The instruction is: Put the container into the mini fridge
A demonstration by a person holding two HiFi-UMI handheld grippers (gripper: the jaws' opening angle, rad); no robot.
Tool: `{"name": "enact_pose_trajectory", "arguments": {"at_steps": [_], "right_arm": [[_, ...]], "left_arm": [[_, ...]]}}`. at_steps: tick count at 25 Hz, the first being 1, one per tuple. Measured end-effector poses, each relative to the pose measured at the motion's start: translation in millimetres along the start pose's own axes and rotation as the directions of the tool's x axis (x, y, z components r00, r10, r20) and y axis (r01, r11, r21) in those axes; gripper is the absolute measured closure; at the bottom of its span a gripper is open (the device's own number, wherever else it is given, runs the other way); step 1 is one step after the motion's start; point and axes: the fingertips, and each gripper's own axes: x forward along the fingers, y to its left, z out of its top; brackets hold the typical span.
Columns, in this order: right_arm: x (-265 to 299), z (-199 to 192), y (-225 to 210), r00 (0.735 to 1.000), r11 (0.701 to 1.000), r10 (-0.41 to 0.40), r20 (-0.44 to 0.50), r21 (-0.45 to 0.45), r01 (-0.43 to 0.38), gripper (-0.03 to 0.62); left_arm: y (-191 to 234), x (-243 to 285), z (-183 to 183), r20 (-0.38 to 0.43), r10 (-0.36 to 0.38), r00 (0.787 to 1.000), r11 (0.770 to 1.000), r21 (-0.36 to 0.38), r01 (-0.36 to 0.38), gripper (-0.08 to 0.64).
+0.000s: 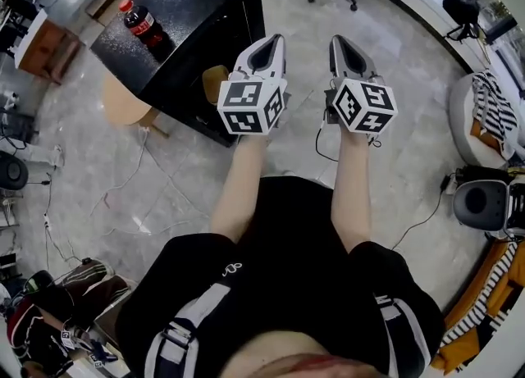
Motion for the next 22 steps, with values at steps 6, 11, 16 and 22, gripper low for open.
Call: {"name": "enact_pose_trajectory", "arguments": {"at_steps": [6, 11, 16, 22], "right_arm": [[-8.7, 10.8, -13.2, 1.000, 1.000, -0.003, 0.024, -0.001, 0.003, 0.581], [-8.6, 15.0, -18.0, 0.999, 1.000, 0.007, 0.033, -0.002, -0.007, 0.581], [-0.6, 14.7, -18.3, 0.999, 1.000, 0.016, 0.037, -0.008, -0.015, 0.581], [3.3, 19.2, -20.6, 0.999, 1.000, 0.018, 0.047, -0.019, -0.017, 0.581]], "left_arm": [[-17.9, 6.4, 2.9, -0.001, -0.018, 1.000, 0.999, 0.028, 0.018, 0.554], [-22.9, 9.1, 5.5, -0.002, -0.015, 1.000, 0.999, 0.043, 0.015, 0.554], [-18.5, 14.0, 4.5, -0.004, -0.011, 1.000, 0.999, 0.052, 0.011, 0.554], [-14.7, 18.5, 4.0, -0.005, -0.008, 1.000, 0.999, 0.053, 0.009, 0.554]]}}
